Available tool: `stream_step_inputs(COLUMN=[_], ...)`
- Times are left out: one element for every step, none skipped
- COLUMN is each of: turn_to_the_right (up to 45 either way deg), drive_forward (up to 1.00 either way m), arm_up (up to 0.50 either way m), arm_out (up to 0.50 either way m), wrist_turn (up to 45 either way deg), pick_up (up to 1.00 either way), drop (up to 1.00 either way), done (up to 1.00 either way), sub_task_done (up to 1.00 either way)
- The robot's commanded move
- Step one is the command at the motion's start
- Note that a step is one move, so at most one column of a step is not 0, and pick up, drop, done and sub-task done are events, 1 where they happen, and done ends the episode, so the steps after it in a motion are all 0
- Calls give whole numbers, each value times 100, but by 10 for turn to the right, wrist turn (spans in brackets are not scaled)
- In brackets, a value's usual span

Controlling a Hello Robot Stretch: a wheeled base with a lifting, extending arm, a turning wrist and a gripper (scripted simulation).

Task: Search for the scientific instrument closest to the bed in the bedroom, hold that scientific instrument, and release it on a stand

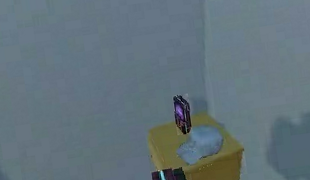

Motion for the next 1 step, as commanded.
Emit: stream_step_inputs(turn_to_the_right=[-270], drive_forward=[0], arm_up=[0], arm_out=[0], wrist_turn=[0], pick_up=[0], drop=[0], done=[0], sub_task_done=[0])
